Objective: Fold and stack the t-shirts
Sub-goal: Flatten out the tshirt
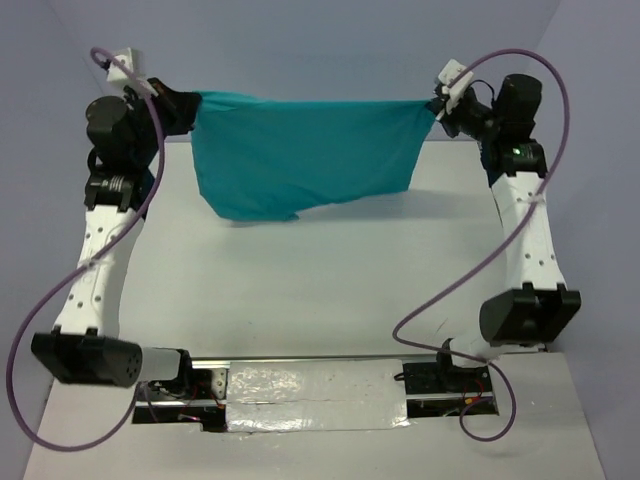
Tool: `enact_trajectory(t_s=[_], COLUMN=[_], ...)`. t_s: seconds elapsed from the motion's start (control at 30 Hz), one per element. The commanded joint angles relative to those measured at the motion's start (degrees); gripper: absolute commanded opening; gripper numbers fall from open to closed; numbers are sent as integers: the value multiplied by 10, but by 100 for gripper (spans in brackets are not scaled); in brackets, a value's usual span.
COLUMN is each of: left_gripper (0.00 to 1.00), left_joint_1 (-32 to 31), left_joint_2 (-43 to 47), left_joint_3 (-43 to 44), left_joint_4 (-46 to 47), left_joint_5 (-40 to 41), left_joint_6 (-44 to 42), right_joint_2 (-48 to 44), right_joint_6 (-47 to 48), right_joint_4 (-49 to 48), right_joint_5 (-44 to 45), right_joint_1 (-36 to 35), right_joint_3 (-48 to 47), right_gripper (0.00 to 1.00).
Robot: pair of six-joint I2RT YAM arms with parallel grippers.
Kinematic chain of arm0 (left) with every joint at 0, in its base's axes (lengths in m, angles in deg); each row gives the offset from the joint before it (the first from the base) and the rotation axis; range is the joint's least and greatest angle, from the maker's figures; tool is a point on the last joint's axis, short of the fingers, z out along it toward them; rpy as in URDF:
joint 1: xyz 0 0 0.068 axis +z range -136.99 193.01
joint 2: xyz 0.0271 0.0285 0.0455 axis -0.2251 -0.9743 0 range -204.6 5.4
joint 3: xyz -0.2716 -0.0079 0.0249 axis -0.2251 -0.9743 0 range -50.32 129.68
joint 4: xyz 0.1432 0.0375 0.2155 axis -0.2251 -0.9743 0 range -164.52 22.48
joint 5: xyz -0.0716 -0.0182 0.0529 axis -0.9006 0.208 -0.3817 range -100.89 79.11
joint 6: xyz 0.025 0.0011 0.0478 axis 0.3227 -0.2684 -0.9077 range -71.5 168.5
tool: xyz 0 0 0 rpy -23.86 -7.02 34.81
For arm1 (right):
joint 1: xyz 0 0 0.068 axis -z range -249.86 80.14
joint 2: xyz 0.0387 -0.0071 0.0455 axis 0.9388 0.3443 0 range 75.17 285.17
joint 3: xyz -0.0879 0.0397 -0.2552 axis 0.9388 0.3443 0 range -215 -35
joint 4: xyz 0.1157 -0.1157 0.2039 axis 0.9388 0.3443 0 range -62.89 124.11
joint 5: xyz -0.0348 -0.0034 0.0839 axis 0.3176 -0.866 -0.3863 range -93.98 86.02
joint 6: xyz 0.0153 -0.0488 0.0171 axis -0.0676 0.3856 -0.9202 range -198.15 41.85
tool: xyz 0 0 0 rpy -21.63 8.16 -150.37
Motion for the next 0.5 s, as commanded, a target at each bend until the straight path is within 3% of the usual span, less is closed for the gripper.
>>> enact_trajectory(t_s=[0.0,0.23,0.47], left_gripper=[0,0,0], left_joint_1=[4,3,3], left_joint_2=[78,202,282], left_joint_3=[-22,-62,-34], left_joint_4=[43,34,-30], left_joint_5=[13,25,44], left_joint_6=[25,50,50], right_joint_2=[-87,-213,-282], right_joint_6=[-19,-24,-46], right_joint_4=[-24,-27,21], right_joint_5=[-58,-105,-122], right_joint_1=[14,23,23], right_joint_3=[6,56,28], right_gripper=[2,2,1])
